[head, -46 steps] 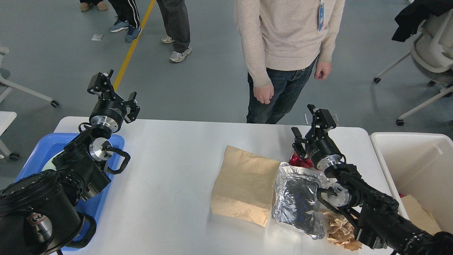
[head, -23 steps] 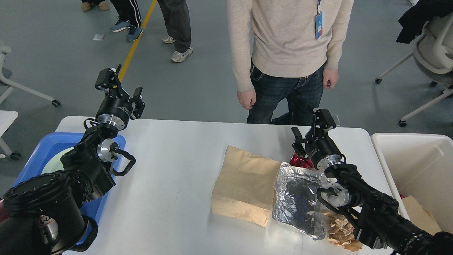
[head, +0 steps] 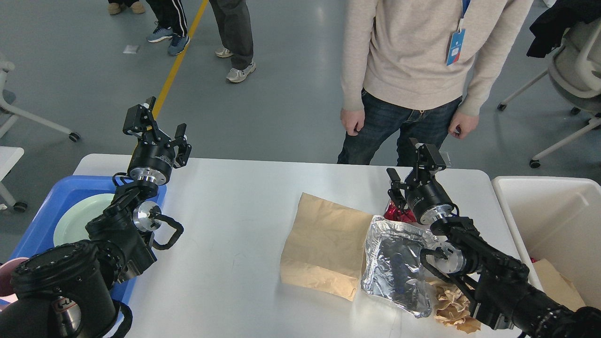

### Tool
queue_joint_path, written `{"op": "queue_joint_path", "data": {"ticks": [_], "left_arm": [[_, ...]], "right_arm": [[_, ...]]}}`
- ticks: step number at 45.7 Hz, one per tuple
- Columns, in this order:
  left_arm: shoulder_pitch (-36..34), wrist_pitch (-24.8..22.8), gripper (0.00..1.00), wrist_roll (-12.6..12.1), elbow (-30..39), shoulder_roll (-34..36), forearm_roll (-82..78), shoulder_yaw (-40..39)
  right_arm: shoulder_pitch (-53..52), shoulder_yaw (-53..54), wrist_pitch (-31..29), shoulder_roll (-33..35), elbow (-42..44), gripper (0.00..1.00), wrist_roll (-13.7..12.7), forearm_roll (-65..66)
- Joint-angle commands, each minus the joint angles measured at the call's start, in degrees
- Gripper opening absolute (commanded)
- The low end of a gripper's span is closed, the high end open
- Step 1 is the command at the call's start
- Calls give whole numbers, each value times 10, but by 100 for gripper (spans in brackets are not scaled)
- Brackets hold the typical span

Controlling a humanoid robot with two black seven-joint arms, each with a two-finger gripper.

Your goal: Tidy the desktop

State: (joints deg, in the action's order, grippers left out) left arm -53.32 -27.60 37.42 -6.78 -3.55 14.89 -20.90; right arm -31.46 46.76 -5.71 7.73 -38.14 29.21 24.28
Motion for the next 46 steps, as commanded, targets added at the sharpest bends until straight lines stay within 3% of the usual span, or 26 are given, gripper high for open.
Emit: {"op": "queue_joint_path", "data": {"ticks": [1,7,46], "left_arm": [[10,0,97,39,0,-1,0,2],[15,-1,97,77,4,-5,0,2],[20,-1,97,76,4,-8,-1,1]], "right_arm": [[0,0,0,0,0,100,0,0],[0,0,0,0,0,100,0,0],[0,0,0,0,0,100,0,0]]}}
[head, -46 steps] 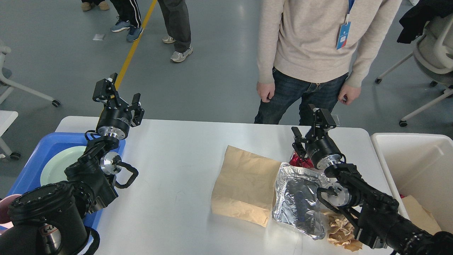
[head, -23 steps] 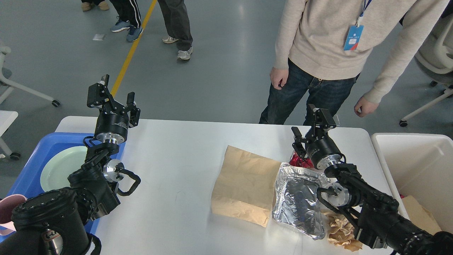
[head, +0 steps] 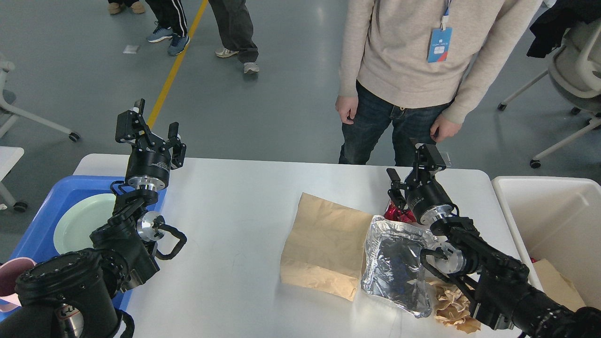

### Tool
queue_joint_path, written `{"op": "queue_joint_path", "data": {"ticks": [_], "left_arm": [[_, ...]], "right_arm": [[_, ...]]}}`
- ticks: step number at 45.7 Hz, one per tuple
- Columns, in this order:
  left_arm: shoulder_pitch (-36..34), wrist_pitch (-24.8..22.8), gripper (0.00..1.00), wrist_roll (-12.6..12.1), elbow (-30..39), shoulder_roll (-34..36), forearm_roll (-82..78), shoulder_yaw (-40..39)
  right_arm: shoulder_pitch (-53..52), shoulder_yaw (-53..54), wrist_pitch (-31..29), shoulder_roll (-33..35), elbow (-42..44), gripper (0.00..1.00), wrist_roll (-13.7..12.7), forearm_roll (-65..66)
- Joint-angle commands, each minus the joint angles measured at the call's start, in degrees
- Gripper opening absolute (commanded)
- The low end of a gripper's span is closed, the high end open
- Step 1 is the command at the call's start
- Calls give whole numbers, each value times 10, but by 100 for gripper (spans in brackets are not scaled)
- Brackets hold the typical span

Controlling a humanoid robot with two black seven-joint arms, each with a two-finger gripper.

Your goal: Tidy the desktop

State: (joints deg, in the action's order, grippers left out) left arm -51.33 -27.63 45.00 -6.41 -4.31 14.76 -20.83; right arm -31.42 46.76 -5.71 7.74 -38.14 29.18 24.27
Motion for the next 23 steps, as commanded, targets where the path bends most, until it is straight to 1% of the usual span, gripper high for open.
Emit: {"op": "queue_joint_path", "data": {"ticks": [1,23], "left_arm": [[0,-1,97,0,0,0,-1,0],[0,0,97,0,0,0,0,0]], "right_arm": [[0,0,0,0,0,100,1,0],[-7,-4,2,4,5,100,-4,0]]}}
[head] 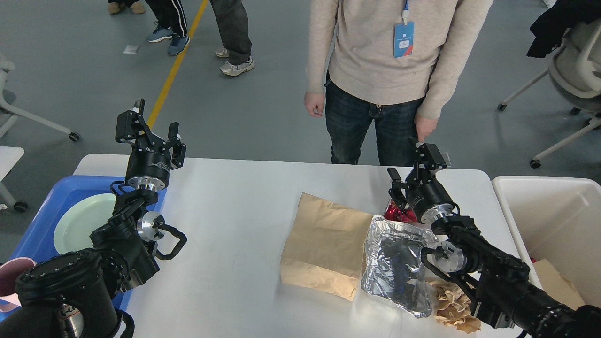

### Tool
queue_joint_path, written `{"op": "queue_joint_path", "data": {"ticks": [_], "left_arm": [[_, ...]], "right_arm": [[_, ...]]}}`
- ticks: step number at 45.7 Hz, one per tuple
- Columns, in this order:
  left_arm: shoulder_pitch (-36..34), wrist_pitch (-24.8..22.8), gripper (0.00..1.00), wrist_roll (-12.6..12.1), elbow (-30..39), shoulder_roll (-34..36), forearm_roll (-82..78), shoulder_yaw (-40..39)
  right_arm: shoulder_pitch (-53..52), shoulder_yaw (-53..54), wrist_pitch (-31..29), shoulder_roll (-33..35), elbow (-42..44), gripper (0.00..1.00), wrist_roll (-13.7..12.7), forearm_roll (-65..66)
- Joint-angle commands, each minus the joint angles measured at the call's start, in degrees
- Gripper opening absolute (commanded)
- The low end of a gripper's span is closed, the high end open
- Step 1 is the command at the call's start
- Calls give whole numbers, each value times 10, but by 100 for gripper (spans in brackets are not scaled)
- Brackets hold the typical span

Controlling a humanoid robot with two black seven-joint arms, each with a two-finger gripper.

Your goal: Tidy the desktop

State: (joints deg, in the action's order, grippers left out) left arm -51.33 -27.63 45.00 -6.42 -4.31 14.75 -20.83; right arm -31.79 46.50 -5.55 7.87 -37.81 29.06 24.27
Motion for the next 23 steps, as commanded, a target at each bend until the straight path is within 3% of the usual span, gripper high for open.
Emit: {"op": "queue_joint_path", "data": {"ticks": [1,23], "left_arm": [[0,-1,97,0,0,0,0,0],[0,-1,97,0,0,0,0,0]], "right_arm": [[-3,-1,0,4,2,100,-2,0],[-43,1,5,48,11,100,-3,0]]}}
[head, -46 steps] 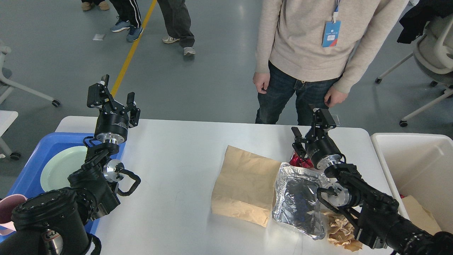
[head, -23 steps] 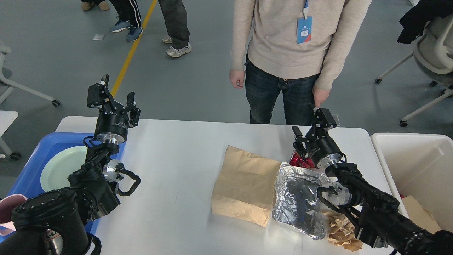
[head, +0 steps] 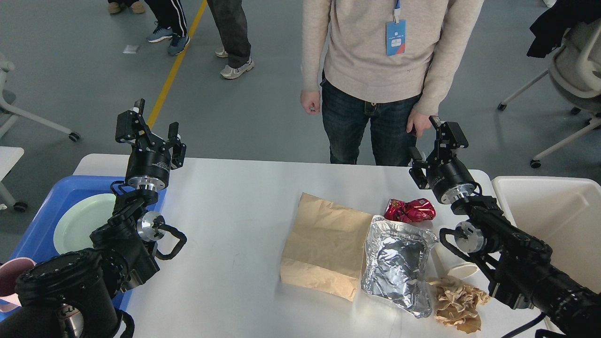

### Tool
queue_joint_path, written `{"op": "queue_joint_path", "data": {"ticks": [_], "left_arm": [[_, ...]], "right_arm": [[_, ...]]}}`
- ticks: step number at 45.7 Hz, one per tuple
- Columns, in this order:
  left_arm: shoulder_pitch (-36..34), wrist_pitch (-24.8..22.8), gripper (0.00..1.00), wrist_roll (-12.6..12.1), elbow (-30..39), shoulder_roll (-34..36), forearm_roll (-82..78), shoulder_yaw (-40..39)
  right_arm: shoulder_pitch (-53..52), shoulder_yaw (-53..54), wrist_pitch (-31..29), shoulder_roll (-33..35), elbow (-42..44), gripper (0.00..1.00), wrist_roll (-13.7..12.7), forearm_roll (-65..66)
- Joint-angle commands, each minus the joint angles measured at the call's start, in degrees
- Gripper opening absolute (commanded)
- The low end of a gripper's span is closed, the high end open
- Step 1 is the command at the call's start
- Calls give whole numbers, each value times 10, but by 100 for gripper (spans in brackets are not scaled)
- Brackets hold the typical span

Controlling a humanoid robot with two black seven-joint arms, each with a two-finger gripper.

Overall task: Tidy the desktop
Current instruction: 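Raise the right gripper and swing it over the red packet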

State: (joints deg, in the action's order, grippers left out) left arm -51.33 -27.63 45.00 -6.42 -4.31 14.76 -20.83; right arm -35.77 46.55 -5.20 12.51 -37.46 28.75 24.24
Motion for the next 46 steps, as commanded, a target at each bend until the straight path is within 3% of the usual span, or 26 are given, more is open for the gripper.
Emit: {"op": "queue_joint_path", "data": {"ticks": [1,46], "left_arm": [[0,-1,97,0,0,0,0,0],[0,-1,97,0,0,0,0,0]], "right_arm": [[-4,1,1,1,11,100,0,0],[-49,3,0,11,54,100,5,-1]]}}
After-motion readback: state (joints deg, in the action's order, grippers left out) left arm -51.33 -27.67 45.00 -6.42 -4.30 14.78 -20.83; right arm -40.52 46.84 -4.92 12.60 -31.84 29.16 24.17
